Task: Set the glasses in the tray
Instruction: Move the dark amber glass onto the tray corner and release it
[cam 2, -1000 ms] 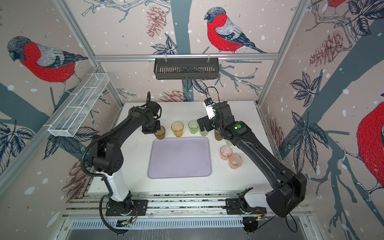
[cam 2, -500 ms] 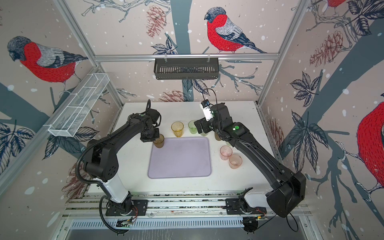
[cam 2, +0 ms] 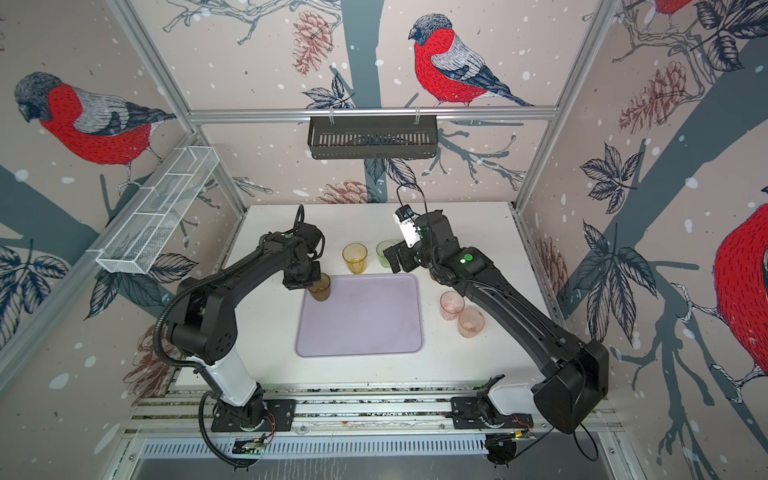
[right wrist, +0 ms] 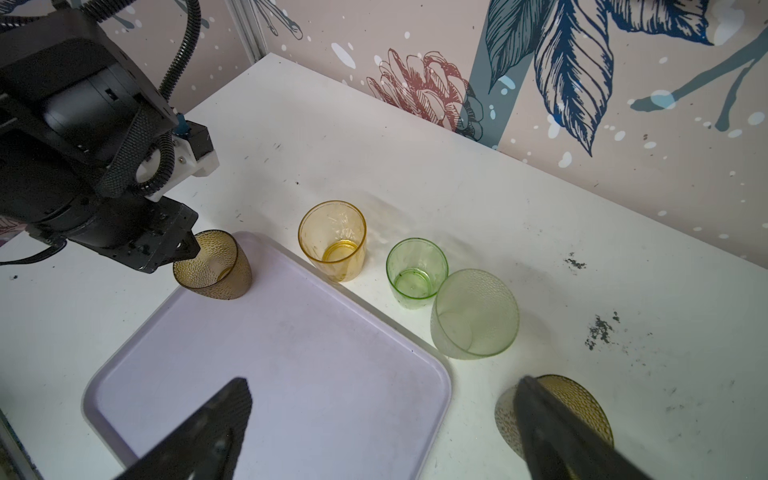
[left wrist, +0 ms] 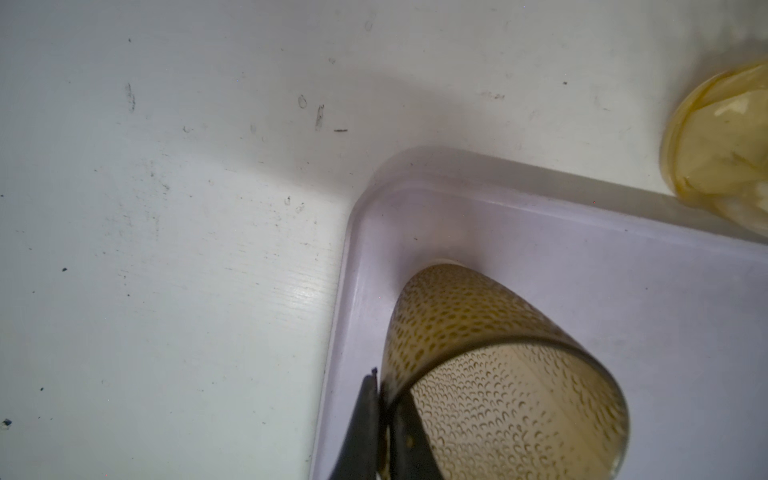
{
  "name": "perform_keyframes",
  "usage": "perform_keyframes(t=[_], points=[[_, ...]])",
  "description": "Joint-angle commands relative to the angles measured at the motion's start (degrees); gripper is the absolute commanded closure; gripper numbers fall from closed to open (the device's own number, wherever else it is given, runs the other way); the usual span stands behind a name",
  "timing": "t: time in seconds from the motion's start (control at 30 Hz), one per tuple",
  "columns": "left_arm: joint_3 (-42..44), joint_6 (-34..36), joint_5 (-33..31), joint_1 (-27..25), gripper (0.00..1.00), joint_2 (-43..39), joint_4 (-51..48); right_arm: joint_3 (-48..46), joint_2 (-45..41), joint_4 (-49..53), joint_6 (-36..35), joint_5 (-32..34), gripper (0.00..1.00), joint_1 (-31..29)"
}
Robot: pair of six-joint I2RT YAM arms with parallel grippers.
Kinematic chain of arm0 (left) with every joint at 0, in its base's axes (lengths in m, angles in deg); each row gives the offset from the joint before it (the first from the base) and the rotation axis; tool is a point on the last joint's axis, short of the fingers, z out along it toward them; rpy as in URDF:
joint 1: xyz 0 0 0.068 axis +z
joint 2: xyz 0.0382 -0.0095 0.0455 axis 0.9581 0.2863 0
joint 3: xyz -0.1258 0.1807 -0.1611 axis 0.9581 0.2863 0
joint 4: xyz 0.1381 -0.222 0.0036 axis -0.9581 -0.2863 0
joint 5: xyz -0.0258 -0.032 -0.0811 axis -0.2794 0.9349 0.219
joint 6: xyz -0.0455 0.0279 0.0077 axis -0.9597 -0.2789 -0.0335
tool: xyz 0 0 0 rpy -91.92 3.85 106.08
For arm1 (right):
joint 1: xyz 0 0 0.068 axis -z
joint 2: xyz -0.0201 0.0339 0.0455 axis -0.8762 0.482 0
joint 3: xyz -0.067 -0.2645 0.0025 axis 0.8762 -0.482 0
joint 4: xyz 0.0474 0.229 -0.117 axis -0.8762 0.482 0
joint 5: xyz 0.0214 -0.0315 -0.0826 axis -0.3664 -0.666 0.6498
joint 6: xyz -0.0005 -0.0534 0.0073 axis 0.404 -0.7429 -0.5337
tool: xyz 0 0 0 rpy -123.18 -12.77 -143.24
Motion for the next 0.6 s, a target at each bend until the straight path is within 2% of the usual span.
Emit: perform_keyframes(t=[0.0,0.33,0.57], points=[[0.4,-1.0,-0.5,-0.1,0.99,-0.4,0.5,0.2,0.1,-1.5,-0.6,1.3,0.01,-0.3],[0.4,-1.3,-1.0,-0.1,0.98,-0.3,0.7,-0.2,0.1,-1.5,-0.9,0.9,0.00,-0.7],[0.6,-1.6,-1.0,-0.2,0.90,-0.3,1.0,-0.1,-0.3,-1.7,-1.1,1.1,0.01,-0.7]])
